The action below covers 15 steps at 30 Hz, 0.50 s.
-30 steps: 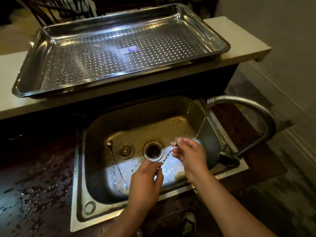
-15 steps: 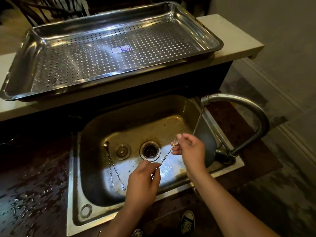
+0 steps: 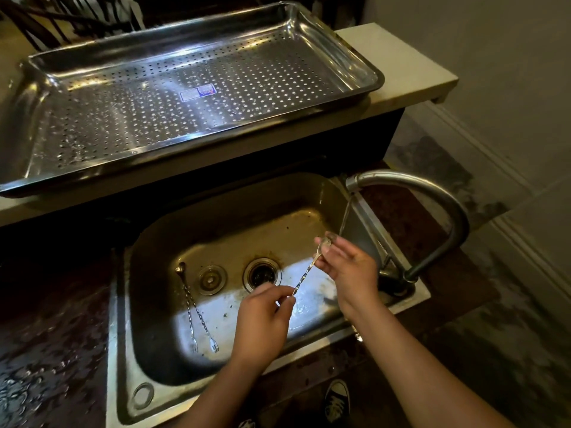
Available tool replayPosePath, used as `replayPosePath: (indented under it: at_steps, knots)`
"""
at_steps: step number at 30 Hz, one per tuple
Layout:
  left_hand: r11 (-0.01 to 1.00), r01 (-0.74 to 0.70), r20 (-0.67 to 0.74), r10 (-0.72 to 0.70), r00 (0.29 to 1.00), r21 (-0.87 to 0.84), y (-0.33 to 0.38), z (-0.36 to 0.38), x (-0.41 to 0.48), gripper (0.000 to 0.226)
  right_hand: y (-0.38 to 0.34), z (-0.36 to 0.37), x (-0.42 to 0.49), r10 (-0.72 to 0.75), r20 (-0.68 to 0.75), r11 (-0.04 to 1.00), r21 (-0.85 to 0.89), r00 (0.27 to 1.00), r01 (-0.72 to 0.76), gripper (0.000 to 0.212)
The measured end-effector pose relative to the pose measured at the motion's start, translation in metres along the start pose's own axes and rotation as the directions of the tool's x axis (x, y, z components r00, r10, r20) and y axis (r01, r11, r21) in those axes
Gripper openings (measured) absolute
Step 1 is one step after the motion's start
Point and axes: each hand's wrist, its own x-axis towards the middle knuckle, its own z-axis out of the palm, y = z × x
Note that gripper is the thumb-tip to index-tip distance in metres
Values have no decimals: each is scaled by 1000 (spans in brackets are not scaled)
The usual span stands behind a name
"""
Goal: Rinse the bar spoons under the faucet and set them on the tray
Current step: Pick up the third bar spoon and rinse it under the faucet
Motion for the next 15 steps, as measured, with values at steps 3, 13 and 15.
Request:
replayPosePath:
  at_steps: [3, 13, 15]
  knots:
    - [1000, 3, 10, -3, 1000, -1, 2, 5, 0, 15, -1, -6, 1, 5, -43, 1000, -5, 999, -5, 21]
    - [996, -27, 14, 26, 1000, 79, 16, 23, 10, 13, -13, -14, 21, 6, -96, 999, -38, 995, -9, 5]
    - [993, -48, 19, 46, 999, 105, 19, 26, 14, 12, -13, -14, 25, 28, -135, 999, -31, 990, -32, 8]
